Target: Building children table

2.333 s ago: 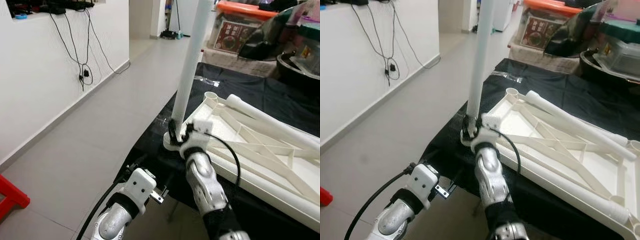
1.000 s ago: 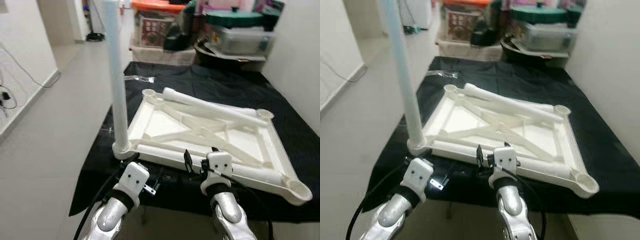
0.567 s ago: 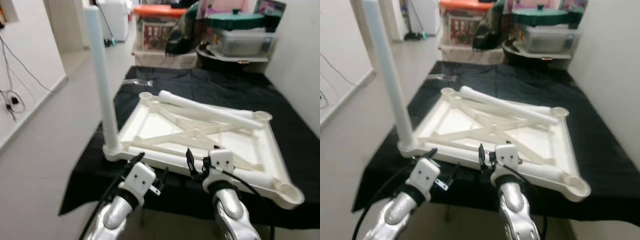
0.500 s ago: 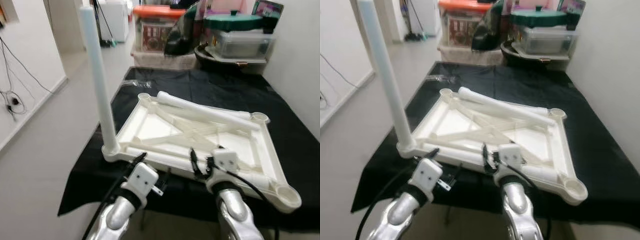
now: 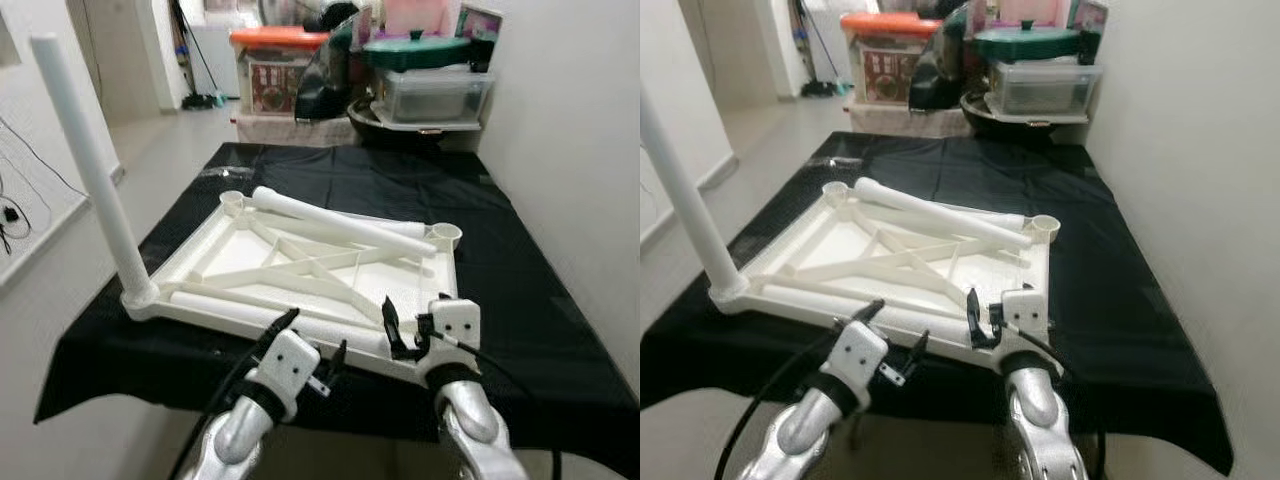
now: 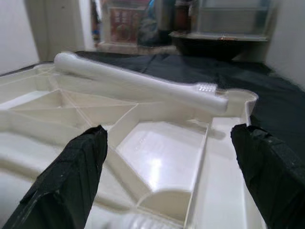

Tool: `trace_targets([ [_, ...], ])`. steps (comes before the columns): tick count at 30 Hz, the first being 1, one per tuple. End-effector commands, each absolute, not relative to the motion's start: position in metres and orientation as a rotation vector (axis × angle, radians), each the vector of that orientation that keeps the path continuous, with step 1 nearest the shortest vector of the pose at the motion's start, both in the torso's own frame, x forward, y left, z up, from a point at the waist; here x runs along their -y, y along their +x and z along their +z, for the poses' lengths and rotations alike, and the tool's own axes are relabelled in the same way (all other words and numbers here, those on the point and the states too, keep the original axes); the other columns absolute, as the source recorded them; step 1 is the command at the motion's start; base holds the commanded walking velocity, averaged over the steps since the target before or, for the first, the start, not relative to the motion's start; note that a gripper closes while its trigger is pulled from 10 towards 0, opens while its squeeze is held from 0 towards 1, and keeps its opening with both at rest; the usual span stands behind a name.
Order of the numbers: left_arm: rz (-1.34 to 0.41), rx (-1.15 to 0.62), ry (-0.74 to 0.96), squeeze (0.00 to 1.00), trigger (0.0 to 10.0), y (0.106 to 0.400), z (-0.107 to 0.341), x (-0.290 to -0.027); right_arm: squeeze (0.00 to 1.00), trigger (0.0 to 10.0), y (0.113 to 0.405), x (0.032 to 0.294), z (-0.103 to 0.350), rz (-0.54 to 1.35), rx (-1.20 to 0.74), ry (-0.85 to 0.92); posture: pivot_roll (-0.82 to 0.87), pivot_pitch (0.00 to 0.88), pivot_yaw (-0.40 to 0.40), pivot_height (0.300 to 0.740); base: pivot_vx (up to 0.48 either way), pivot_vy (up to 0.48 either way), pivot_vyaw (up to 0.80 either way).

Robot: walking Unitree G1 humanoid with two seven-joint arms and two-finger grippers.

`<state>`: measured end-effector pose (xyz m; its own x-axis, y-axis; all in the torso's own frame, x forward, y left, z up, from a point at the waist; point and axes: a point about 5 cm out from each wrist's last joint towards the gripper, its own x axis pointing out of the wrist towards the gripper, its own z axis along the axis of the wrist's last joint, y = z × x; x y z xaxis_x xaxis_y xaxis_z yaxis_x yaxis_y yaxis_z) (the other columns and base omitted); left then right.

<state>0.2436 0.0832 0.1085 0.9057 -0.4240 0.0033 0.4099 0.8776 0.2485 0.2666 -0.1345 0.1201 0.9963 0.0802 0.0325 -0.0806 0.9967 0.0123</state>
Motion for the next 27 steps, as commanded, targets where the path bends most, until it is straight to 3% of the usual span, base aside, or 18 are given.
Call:
trace_targets([
  [1, -0.422, 0.048, 0.253, 0.0, 10.0, 0.245, 0.107, -0.087, 0.0, 10.0, 0.27, 0.131, 0.126, 0.114, 0.049, 0.042, 0.04, 0.0, -0.054, 0.74, 0.0, 0.0, 0.0],
  [14, -0.406, 0.048, 0.218, 0.0, 10.0, 0.243, 0.109, -0.089, 0.0, 10.0, 0.278, 0.14, 0.131, 0.311, -0.07, 0.311, 0.03, 0.0, -0.054, 0.74, 0.0, 0.0, 0.0],
  [20, -0.403, 0.035, 0.22, 0.0, 10.0, 0.242, 0.108, -0.09, 0.0, 10.0, 0.288, 0.158, 0.132, 0.296, -0.085, 0.316, 0.03, 0.007, -0.058, 0.74, 0.0, 0.364, 0.0],
  [27, -0.405, 0.037, 0.219, 0.0, 10.0, 0.24, 0.109, -0.089, 0.0, 10.0, 0.295, 0.164, 0.14, 0.295, -0.07, 0.31, 0.04, 0.015, -0.057, 0.74, 0.0, 0.0, 0.0],
])
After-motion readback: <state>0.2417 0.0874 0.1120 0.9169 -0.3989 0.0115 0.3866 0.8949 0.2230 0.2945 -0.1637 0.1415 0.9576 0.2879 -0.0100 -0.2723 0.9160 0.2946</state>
